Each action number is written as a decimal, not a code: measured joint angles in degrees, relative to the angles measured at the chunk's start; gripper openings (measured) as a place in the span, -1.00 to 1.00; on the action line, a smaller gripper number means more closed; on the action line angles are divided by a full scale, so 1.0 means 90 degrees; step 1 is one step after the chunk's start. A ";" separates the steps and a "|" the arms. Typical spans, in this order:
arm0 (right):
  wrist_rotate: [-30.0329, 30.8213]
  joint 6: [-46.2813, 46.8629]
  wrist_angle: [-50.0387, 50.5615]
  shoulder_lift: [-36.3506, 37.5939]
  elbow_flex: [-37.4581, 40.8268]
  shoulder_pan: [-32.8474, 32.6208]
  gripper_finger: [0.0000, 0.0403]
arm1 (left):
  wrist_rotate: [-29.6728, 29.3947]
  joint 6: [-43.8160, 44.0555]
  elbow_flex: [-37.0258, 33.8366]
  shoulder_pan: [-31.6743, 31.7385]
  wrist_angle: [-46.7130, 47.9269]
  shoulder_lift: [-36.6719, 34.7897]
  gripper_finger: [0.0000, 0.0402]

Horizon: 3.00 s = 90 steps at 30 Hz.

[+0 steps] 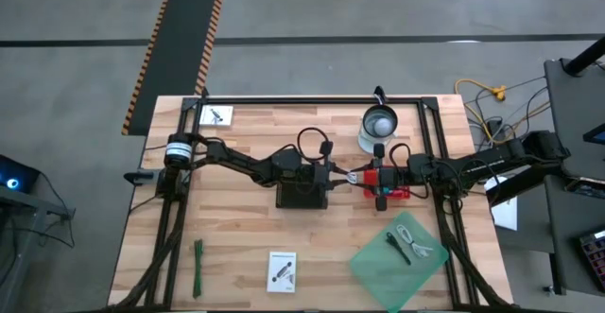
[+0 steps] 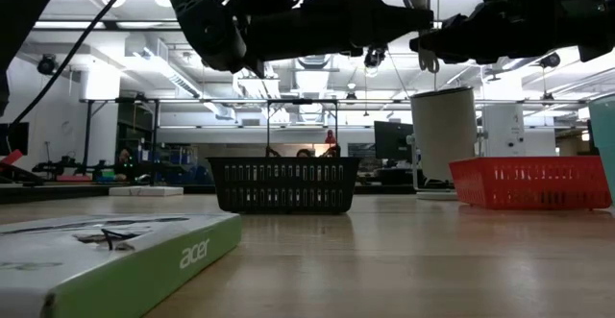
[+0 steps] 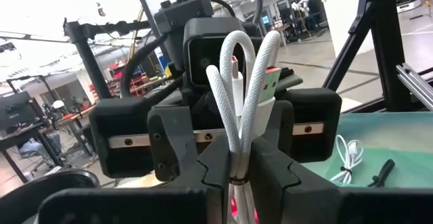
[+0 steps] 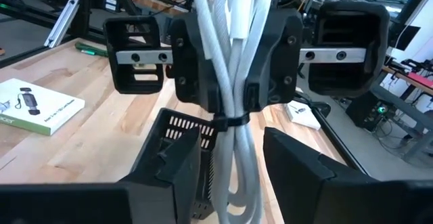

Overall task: Pick and place items into bin
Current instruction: Put the white charger cable into the blue bin

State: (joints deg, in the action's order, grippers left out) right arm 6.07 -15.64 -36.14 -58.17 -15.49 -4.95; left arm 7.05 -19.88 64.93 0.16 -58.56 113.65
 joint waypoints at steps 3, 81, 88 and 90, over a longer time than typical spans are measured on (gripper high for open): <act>0.0000 0.0000 0.0002 0.0000 0.0000 0.0000 -0.29 | 0.0000 0.0000 0.0000 0.0000 0.0005 0.0000 -0.90; 0.0004 -0.0110 0.0009 -0.0002 0.0000 0.0000 -0.86 | 0.0027 0.0347 -0.0007 -0.0002 0.0000 -0.0012 0.06; 0.0002 -0.0097 0.0015 -0.0002 0.0000 0.0000 -0.86 | 0.0027 0.0361 -0.0084 -0.0005 0.0154 -0.0136 0.09; 0.0002 -0.0097 0.0029 -0.0002 0.0000 0.0000 -0.86 | 0.0032 0.0469 -0.0188 -0.0005 0.0225 -0.0261 0.09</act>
State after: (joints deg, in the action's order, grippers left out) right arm 6.09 -16.51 -35.87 -58.19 -15.49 -4.95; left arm 7.34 -15.66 63.23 0.12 -56.54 111.30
